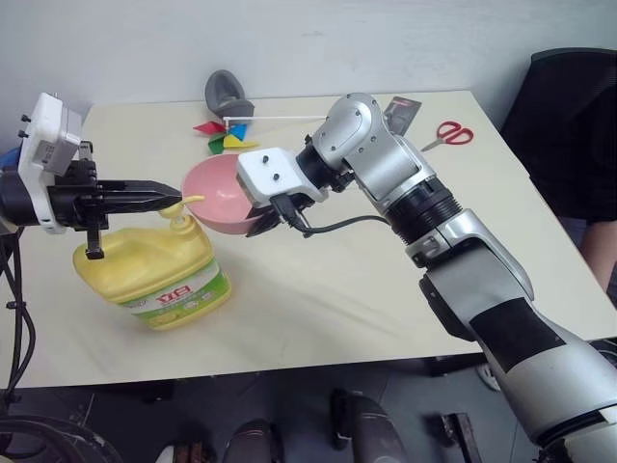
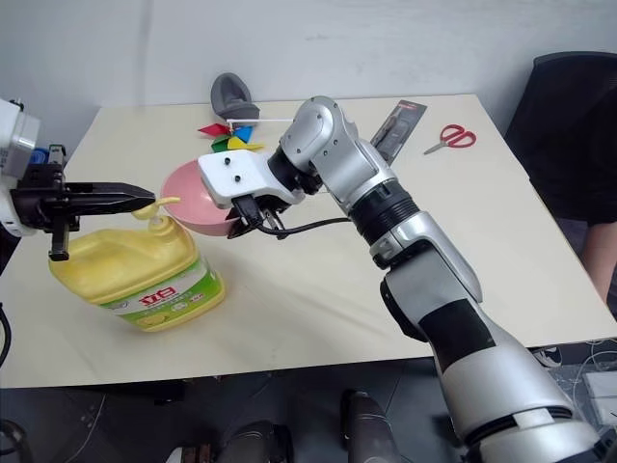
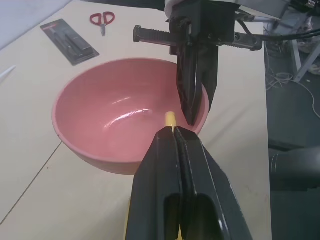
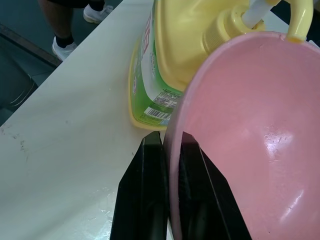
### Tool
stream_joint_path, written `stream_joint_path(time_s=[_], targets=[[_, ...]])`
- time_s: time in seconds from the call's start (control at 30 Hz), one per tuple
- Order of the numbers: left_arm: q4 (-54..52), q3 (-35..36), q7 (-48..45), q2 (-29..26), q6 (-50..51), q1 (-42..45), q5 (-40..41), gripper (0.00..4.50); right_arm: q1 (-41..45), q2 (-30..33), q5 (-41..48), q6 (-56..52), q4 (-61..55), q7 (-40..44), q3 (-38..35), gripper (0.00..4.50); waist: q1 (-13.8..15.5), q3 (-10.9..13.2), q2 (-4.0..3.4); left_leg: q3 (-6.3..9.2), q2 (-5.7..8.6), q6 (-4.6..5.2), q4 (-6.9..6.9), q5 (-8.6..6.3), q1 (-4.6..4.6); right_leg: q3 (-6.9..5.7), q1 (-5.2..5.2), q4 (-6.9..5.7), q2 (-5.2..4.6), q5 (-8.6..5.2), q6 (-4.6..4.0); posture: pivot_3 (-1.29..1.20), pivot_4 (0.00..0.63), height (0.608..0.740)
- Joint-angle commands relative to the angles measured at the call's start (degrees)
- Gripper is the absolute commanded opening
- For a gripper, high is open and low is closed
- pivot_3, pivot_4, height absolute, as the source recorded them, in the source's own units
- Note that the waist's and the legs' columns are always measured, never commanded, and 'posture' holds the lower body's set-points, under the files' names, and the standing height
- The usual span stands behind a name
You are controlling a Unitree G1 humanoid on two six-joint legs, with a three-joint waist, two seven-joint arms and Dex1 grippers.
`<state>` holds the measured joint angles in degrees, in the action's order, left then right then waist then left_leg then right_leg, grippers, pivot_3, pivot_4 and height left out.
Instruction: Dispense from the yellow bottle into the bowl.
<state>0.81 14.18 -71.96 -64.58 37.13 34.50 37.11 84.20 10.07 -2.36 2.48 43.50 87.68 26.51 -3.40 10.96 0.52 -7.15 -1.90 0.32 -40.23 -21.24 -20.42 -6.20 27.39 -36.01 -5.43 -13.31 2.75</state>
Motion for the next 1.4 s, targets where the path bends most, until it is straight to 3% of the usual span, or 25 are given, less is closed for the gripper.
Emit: stream_joint_path(time_s=[0.03, 0.47, 0.77, 1.0, 1.4], targets=[[1.49, -3.19, 0.37, 1.11, 0.92, -2.35, -2.37, 0.03, 0.90, 0.32, 0.09, 0.95, -1.29, 1.25, -1.15, 0.00, 0.05, -0.01, 0.01, 0.00, 0.00, 0.00, 0.00, 0.00, 0.02, 0.01, -0.02, -0.01, 0.00, 0.00, 0.00, 0.00, 0.150, 0.740], [3.43, -4.20, 0.51, 2.48, 0.40, -5.80, -3.80, 0.03, -0.02, 0.61, 0.32, 0.59, -3.21, 1.75, -0.86, 0.00, 0.07, -0.03, -0.01, -0.01, 0.01, 0.01, 0.01, 0.01, 0.27, 0.06, -0.23, -0.03, -0.06, 0.00, 0.00, 0.00, 0.150, 0.740], [3.27, -5.45, 0.94, 2.60, -0.77, -8.42, -4.70, 0.03, -0.46, 0.58, 0.44, 0.37, -3.83, 2.22, -0.79, 0.00, 0.02, -0.63, -0.58, 0.00, 0.01, 0.01, 0.09, 0.00, 0.41, 0.09, -0.38, 0.01, -0.07, 0.00, 0.00, 0.00, 0.150, 0.740], [3.60, -6.60, 1.19, 3.00, -1.32, -8.70, -5.17, 0.03, -0.88, 0.59, 0.43, 0.16, -4.53, 2.42, -0.63, 0.00, 0.06, -0.64, -0.58, -0.01, -0.01, -0.01, 0.31, -0.04, 1.13, 0.15, -1.05, 0.12, -0.10, -0.04, -0.05, 0.00, 0.150, 0.740], [0.48, 0.03, 2.87, 1.34, 6.73, 1.37, 2.67, 0.03, -2.89, 2.82, 1.78, -1.82, -9.68, 2.93, -1.48, 0.00, 0.29, -0.59, -0.47, 0.04, 0.01, 0.00, 0.26, -0.04, 0.95, 0.14, -0.97, 0.12, -0.11, -0.04, -0.05, 0.00, 0.150, 0.740]])
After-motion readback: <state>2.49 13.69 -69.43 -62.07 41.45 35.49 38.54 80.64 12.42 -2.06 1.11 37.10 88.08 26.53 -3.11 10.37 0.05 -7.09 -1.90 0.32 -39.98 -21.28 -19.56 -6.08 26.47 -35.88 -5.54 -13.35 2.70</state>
